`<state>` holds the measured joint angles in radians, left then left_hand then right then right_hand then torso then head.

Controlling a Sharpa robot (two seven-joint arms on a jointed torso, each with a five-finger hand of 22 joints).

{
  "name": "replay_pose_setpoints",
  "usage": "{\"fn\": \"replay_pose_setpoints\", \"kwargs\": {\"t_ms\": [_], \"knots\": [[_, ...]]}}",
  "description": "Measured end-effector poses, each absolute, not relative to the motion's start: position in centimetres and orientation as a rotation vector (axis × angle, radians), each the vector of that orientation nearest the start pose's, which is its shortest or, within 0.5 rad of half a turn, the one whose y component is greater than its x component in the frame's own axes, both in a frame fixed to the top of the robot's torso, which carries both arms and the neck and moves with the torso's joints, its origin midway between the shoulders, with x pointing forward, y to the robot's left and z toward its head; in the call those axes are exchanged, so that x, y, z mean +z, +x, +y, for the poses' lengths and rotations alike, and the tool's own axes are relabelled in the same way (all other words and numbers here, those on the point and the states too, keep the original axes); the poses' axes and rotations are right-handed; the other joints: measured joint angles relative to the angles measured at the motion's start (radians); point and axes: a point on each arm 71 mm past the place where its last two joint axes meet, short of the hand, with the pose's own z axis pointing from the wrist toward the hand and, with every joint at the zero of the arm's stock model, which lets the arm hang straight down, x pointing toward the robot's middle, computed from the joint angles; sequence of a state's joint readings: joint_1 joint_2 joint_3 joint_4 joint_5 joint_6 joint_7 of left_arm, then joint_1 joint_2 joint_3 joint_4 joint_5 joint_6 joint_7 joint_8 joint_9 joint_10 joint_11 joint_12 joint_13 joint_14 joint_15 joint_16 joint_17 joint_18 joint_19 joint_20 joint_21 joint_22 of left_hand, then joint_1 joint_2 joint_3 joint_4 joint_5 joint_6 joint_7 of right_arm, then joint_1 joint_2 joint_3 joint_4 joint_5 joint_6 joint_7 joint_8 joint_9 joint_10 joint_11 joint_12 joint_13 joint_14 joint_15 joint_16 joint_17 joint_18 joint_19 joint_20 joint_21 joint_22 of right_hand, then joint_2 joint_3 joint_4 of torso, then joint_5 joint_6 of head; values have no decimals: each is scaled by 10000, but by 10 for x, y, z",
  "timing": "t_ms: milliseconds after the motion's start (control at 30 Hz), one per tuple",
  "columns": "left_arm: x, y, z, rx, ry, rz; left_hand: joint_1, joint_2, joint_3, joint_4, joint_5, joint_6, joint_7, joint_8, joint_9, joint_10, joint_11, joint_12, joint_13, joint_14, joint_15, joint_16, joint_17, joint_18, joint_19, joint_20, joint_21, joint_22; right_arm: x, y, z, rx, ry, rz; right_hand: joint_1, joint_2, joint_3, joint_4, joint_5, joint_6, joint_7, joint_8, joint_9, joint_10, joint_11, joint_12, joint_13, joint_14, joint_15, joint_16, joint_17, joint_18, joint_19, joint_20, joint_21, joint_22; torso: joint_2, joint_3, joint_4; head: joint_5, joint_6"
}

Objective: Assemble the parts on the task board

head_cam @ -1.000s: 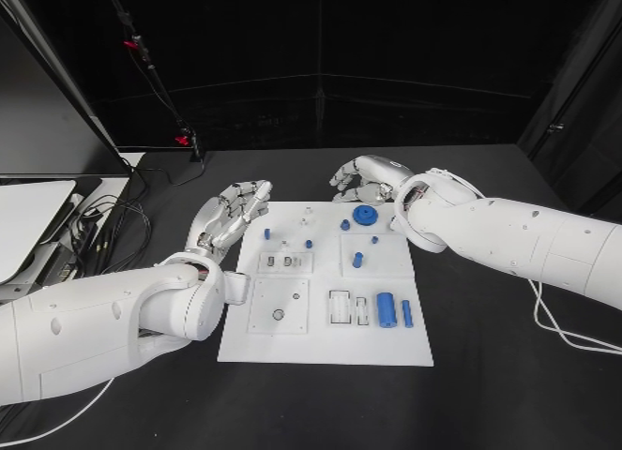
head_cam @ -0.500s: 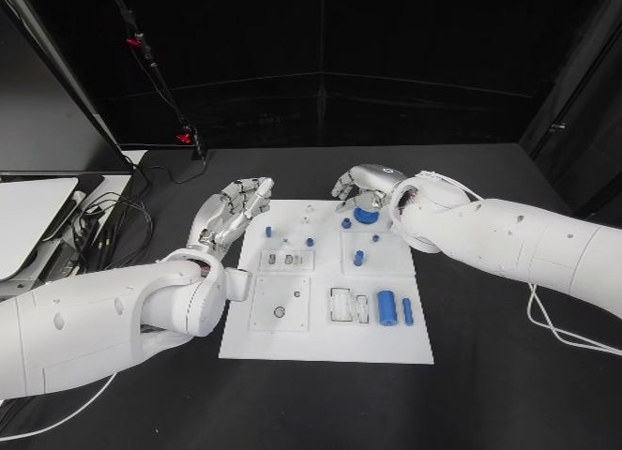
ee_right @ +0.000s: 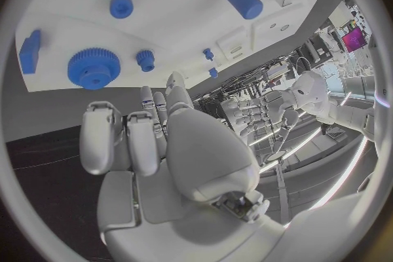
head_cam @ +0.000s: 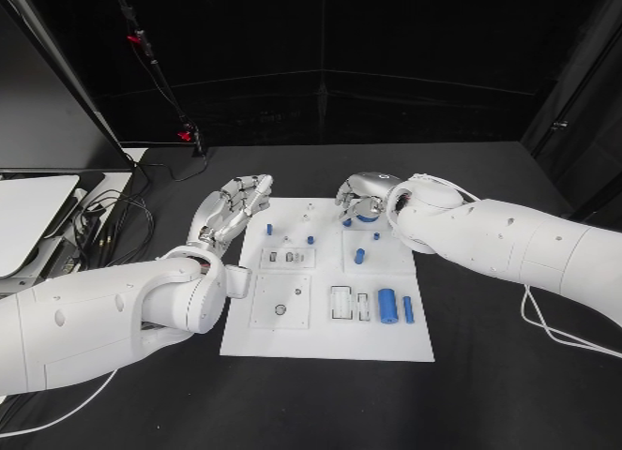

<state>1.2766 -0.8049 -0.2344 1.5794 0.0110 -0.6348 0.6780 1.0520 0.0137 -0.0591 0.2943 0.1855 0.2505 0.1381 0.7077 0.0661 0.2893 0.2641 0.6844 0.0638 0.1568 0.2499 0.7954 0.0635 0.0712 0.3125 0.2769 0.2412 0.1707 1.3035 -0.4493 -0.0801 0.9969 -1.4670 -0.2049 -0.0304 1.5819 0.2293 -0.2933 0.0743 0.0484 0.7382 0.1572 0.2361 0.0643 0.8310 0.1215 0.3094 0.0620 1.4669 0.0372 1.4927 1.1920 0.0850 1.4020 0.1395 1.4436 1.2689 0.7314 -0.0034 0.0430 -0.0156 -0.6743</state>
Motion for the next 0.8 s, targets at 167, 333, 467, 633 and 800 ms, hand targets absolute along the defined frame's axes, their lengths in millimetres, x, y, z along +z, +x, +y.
{"fn": "replay_pose_setpoints", "kwargs": {"t_ms": [167, 333, 467, 633, 800], "knots": [[-189, 470, 195, -13836, -9243, 12232, 0, 0, 0, 0, 0, 0, 0, 0, 0, 0, 0, 0, 0, 0, 0, 0, 0, 85, 0, 0, 0, -8, -177, 581, -140, 5021, -2700, 17008, 0, 0, 0, 0, 0, 0, 0, 0, 0, 0, 0, 0, 0, 0, 0, 0, 0, 0, 0, 0, 0, 1, -10, -7, 8, -16, -39], [-189, 470, 195, -13851, -9238, 12238, 0, 0, 0, 0, 0, 0, 0, 0, 0, 0, 0, 0, 0, 0, 0, 0, 0, 134, 0, 0, 0, -8, -182, 581, -138, 4841, -2825, 17180, 0, 0, 0, 0, 0, 62, 2, 0, 0, 0, 0, -47, 0, 0, 0, 0, 1, 1, 0, 0, 0, 1, -12, -7, 19, -36, -46], [-189, 470, 195, -13849, -9237, 12237, 0, 0, 0, 0, 0, 0, 0, 0, 0, 0, 0, 0, 0, 0, 0, 0, 0, 134, 0, 0, 0, -9, -184, 582, -136, 4693, -2964, 17249, 40, -40, 0, 0, 0, 68, -4, -42, 8, -24, -23, -95, 1, -37, -36, 0, 1, 0, 0, 0, -1, 10, -13, -7, 29, -38, -47], [-189, 470, 195, -13845, -9237, 12236, 0, 0, 0, 0, 0, 0, 0, 0, 0, 0, 0, 0, 0, 0, 0, 0, 0, 134, 0, 0, 0, -8, -186, 583, -134, 4500, -3122, 17274, 93, 13, 31, 31, 0, 104, -41, -93, 8, -39, -39, -156, 0, -1, -72, 0, 1, 0, 0, 0, 0, 20, -17, -5, 29, -2, -64], [-189, 470, 195, -13842, -9237, 12235, 0, 0, 0, 0, 0, 0, 0, 0, 0, -1, -1, 0, 0, 0, 0, 0, 0, 134, 0, 0, 0, -8, -188, 585, -134, 4242, -3167, 17308, 92, 13, 31, 31, 0, 104, -40, -105, 8, -39, -39, -163, 1, -1, -72, -58, -190, 0, -71, -71, -42, -94, -24, -7, 34, 0, -78]]}}
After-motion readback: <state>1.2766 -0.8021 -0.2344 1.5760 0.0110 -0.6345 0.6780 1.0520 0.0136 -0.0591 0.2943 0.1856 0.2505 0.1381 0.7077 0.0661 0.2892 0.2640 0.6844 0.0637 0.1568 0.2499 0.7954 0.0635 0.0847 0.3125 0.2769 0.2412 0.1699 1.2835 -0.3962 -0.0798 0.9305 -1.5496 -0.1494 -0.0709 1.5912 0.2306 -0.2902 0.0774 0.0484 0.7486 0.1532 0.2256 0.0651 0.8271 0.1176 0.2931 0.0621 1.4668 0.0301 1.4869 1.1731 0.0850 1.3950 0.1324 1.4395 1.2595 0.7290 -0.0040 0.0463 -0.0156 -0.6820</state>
